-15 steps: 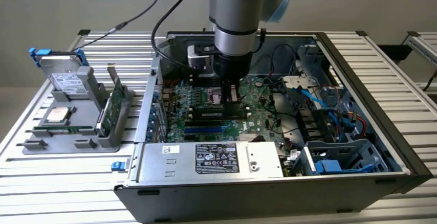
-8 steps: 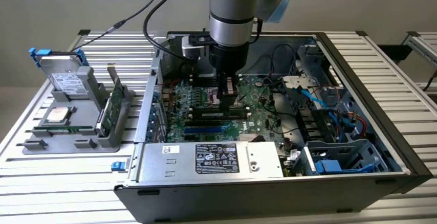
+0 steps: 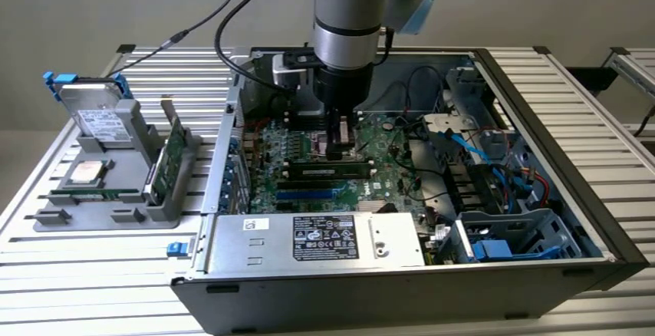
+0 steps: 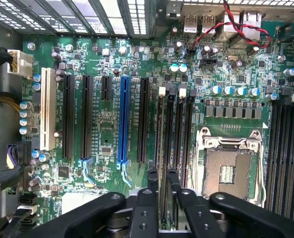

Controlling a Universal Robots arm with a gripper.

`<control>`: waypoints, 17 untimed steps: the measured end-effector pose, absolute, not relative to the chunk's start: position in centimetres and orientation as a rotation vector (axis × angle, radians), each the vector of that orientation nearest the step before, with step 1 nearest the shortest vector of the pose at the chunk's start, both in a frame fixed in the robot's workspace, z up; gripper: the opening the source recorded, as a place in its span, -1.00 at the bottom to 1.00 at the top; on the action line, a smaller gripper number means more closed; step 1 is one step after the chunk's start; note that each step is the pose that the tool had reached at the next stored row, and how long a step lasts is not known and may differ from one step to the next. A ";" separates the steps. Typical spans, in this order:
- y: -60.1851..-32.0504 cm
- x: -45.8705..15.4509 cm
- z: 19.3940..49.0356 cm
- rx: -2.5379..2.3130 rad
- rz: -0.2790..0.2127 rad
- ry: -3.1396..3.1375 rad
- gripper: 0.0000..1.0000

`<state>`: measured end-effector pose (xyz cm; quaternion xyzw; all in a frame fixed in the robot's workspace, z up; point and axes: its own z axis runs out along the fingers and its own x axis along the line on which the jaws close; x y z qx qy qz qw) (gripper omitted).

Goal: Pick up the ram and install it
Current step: 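Insert the ram into the slot, then press down the ram until it locks into place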

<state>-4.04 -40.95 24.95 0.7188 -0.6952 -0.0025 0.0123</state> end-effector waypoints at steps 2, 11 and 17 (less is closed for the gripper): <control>-41.0 -4.0 25.0 2.241 -0.008 -2.167 -0.74; -40.9 -4.0 24.9 2.241 -0.008 -2.167 -0.80; -40.9 -4.0 25.0 2.241 -0.008 -2.167 -0.80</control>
